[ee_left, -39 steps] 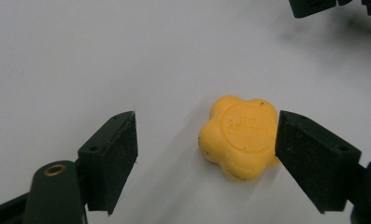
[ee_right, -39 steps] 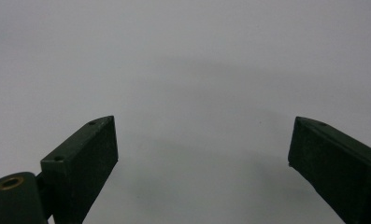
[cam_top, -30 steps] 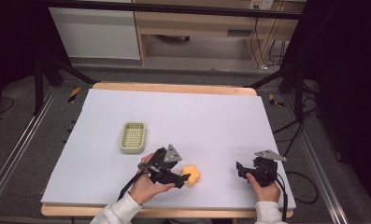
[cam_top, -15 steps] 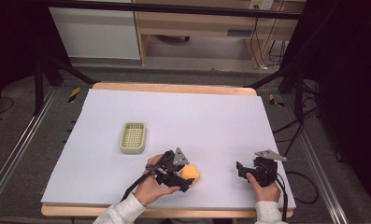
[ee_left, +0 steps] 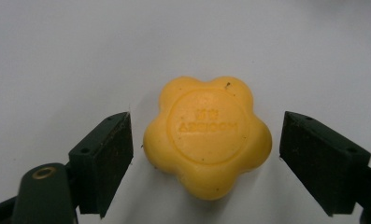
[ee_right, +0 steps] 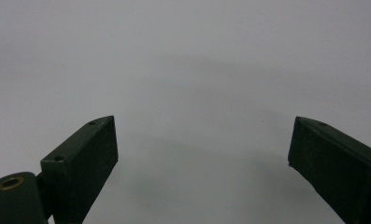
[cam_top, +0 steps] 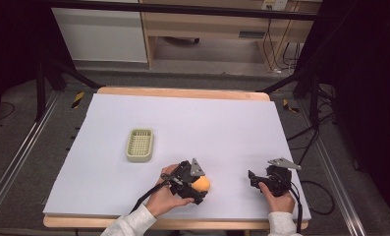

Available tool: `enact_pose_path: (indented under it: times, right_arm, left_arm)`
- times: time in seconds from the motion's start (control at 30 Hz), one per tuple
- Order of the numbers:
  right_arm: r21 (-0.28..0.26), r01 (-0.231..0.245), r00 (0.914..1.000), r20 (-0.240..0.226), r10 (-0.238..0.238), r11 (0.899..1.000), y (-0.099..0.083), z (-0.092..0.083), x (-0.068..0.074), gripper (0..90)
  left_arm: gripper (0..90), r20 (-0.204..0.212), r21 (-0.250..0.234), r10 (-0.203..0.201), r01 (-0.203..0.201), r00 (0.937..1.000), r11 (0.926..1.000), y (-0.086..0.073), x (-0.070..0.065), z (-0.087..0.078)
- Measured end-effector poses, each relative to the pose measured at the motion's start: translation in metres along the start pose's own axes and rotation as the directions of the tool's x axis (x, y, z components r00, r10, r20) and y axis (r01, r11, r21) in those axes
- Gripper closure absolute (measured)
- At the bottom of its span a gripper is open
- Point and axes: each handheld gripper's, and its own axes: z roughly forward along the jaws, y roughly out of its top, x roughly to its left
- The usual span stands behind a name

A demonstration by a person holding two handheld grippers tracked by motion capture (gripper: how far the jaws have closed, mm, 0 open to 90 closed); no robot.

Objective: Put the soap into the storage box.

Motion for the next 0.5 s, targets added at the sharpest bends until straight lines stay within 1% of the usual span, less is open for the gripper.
enact_pose_path:
  times: [0.07, 0.2, 0.27, 0.4, 0.5]
  right_arm:
    - [0.001, 0.0, 1.0, 0.0, 0.0, 1.0, 0.0, 0.0, 0.0, 8.7]
    - [0.001, 0.0, 1.0, -0.002, 0.0, 1.0, 0.0, 0.0, 0.0, 8.7]
    - [0.003, -0.001, 1.0, -0.001, 0.001, 1.0, 0.0, 0.0, 0.0, 8.7]
    - [0.005, -0.003, 1.0, -0.004, 0.003, 1.0, 0.0, 0.0, 0.0, 8.7]
    - [0.006, -0.001, 1.0, -0.004, 0.001, 1.0, 0.0, 0.001, 0.0, 8.7]
  left_arm:
    - [17.2, 0.003, 0.004, 0.001, -0.001, 1.0, 1.0, 0.002, -0.002, 0.002]
    - [16.7, -0.005, 0.018, 0.013, -0.013, 0.9999, 0.9998, 0.006, -0.004, 0.006]
    - [16.6, 0.005, 0.027, -0.002, 0.002, 1.0, 0.9996, 0.007, -0.002, 0.008]
    - [17.2, -0.015, 0.044, -0.015, 0.016, 0.9998, 0.9989, 0.007, 0.003, 0.01]
    - [16.9, -0.002, 0.047, -0.028, 0.028, 0.9996, 0.9985, 0.008, 0.005, 0.011]
